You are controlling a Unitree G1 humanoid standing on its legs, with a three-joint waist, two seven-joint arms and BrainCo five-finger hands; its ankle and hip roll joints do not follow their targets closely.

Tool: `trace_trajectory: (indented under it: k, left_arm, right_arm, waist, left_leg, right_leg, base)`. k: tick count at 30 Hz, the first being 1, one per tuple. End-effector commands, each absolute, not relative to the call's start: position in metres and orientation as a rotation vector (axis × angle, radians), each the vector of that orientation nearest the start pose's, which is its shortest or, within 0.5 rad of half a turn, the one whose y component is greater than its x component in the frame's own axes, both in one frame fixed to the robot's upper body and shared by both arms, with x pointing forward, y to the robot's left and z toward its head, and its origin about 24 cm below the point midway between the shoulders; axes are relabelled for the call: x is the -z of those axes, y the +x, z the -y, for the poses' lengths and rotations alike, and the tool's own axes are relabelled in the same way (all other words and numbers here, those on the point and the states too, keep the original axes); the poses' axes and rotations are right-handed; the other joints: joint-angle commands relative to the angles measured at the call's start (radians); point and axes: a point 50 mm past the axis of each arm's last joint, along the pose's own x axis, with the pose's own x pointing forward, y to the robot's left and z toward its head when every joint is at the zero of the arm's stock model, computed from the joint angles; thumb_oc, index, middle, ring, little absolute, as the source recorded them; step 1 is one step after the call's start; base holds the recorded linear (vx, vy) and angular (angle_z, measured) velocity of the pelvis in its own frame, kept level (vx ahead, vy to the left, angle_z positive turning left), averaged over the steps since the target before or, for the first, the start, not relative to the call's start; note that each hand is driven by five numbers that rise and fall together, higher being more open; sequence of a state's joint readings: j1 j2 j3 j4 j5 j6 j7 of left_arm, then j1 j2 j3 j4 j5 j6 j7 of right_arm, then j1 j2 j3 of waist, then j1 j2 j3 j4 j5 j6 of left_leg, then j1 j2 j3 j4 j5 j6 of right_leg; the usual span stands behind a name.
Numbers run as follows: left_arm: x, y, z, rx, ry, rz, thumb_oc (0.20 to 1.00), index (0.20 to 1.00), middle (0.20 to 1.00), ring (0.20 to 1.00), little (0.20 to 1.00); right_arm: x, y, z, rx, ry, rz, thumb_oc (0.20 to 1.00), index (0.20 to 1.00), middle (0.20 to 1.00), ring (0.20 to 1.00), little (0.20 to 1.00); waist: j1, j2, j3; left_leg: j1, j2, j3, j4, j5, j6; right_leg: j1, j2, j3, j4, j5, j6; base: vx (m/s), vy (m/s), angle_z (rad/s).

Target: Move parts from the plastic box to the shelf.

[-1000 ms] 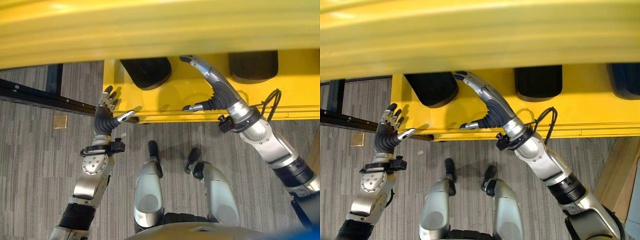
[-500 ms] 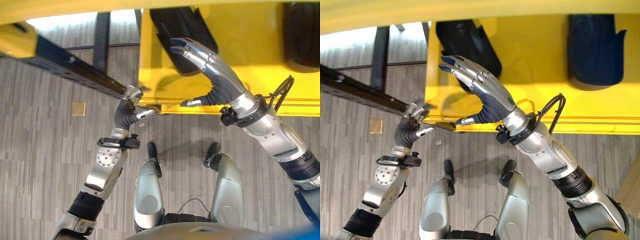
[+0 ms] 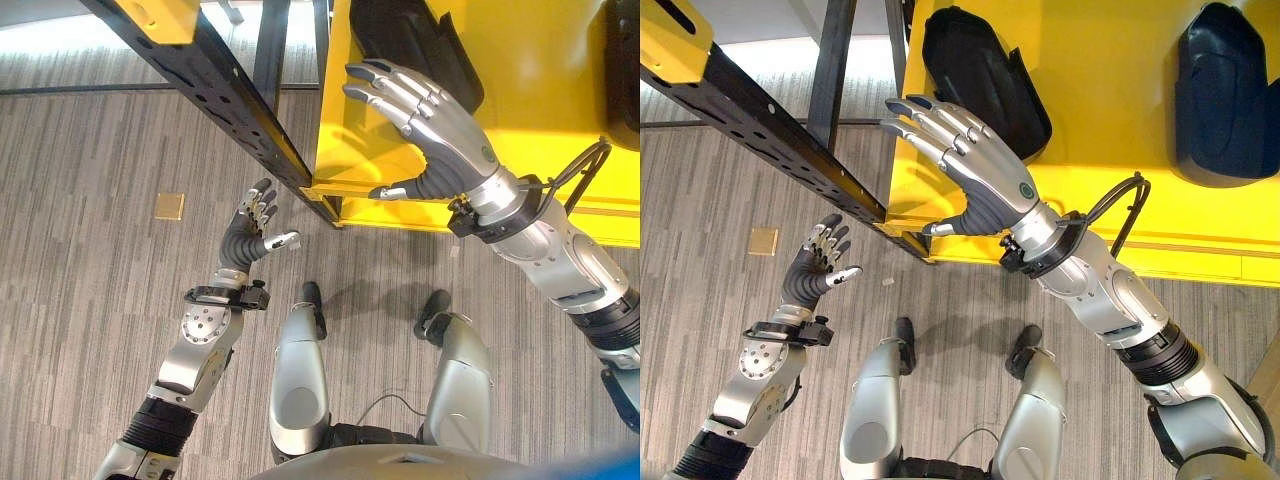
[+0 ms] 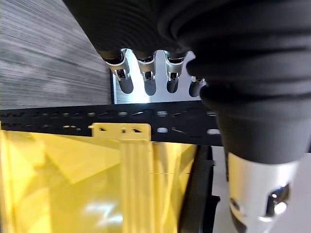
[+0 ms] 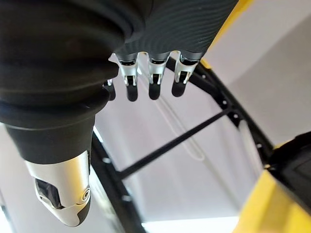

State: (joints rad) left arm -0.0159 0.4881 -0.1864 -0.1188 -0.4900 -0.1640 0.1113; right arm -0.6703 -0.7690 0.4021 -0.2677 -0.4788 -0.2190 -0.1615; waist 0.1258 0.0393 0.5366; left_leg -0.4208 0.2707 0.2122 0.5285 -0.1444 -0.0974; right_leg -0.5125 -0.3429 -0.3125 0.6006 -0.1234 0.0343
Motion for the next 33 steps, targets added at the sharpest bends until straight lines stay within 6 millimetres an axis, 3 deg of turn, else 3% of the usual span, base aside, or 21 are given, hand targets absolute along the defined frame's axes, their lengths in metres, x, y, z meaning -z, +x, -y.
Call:
trace_trajectory:
  k: [1,10,14,23,33]
  left_arm:
    - [-0.118,0.239,-0.187,0.180,-0.004,0.322,1.000,1.000,1.000,1.000,1.000]
    - [-0.115,0.238,-0.189,0.209,0.020,0.283,1.000,1.000,1.000,1.000,1.000]
    - [-0.110,0.238,-0.188,0.214,0.025,0.240,1.000,1.000,1.000,1.000,1.000]
    - [-0.098,0.239,-0.193,0.215,0.028,0.169,1.000,1.000,1.000,1.000,1.000]
    - [-0.099,0.241,-0.198,0.213,0.050,0.166,1.000,1.000,1.000,1.000,1.000]
  right_arm:
    - [-0.293,0.259,0.108,-0.095,-1.185,1.353,1.000,1.000,1.000,1.000,1.000]
    - [-0.306,0.274,0.150,0.258,-1.253,1.291,1.000,1.000,1.000,1.000,1.000]
    - [-0.309,0.280,0.162,0.312,-1.299,1.230,1.000,1.000,1.000,1.000,1.000]
    - [-0.306,0.293,0.173,0.242,-1.421,1.133,1.000,1.000,1.000,1.000,1.000]
    - [-0.288,0.304,0.159,-0.009,-1.589,1.061,1.000,1.000,1.000,1.000,1.000]
  waist:
    - [0.011,-0.008,-0.017]
    - [-0.007,-0.019,-0.017]
    - [-0.013,-0.016,-0.017]
    - [-0.013,-0.016,-0.017]
    - [0.002,-0.025,-0.017]
  left_leg:
    - [0.022,0.010,0.052,-0.021,-0.018,0.038]
    - [0.047,0.016,0.068,-0.029,-0.035,0.028]
    - [0.058,0.019,0.075,-0.036,-0.034,0.026]
    - [0.083,0.019,0.086,-0.052,-0.029,0.025]
    - [0.086,0.022,0.082,-0.056,-0.023,0.021]
  right_leg:
    - [0.075,-0.023,0.000,0.024,-0.069,0.075]
    - [0.095,-0.011,0.022,0.008,-0.079,0.093]
    - [0.100,-0.011,0.026,-0.004,-0.074,0.096]
    - [0.112,-0.019,0.025,-0.017,-0.067,0.102]
    - [0.115,-0.032,0.012,-0.007,-0.064,0.109]
  base:
    - [-0.07,0.003,-0.05]
    - [0.03,0.000,-0.06]
    - [0.01,0.014,-0.03]
    - [0.01,0.007,-0.04]
    - [0.00,-0.009,0.00]
